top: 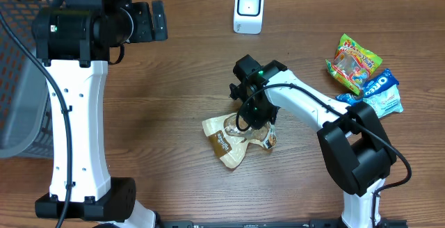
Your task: Scan the item barcode
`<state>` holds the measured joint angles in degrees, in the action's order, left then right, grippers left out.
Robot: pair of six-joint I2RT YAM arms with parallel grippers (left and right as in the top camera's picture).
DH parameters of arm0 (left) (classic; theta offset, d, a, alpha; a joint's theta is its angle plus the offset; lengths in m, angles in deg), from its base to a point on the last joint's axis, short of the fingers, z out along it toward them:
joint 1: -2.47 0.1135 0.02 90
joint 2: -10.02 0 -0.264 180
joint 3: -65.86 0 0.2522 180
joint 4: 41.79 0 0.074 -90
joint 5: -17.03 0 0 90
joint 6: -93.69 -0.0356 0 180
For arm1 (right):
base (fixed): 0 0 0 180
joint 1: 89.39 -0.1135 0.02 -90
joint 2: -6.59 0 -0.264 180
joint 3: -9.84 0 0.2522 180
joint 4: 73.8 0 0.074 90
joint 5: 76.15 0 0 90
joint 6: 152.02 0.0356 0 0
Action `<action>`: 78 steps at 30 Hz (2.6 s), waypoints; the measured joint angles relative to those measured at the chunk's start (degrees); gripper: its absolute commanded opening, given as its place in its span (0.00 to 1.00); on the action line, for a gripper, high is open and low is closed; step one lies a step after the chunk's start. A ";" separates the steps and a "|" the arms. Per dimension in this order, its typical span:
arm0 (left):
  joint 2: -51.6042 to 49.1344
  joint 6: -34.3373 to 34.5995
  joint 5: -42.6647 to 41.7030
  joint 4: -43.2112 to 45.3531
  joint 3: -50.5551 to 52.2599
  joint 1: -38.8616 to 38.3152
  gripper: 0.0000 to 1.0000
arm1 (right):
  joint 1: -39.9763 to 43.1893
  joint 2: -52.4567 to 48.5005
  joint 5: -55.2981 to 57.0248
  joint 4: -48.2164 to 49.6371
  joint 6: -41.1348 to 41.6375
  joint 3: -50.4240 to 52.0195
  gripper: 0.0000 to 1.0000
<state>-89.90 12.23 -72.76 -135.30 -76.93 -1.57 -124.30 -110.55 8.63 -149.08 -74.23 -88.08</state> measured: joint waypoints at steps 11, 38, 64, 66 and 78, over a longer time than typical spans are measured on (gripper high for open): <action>0.00 0.00 0.00 0.00 0.00 0.00 1.00 | 0.28 -0.02 -3.19 1.38 9.07 0.24 0.17; 0.00 0.00 0.00 0.00 0.00 0.00 1.00 | 0.11 6.14 -4.00 -2.69 19.52 -5.90 0.70; 0.00 0.00 0.00 0.00 0.00 0.00 1.00 | -9.44 6.19 1.07 5.73 23.58 -1.75 0.80; 0.00 0.00 0.00 0.00 0.00 0.00 1.00 | -10.38 6.19 1.57 7.08 26.14 -1.75 0.81; 0.00 0.00 0.00 0.00 0.00 0.00 0.99 | -10.16 6.08 -8.07 6.97 52.98 -1.68 0.79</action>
<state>-89.90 12.23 -72.76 -135.30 -76.93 -1.57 -134.47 -104.47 0.57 -142.11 -21.24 -89.77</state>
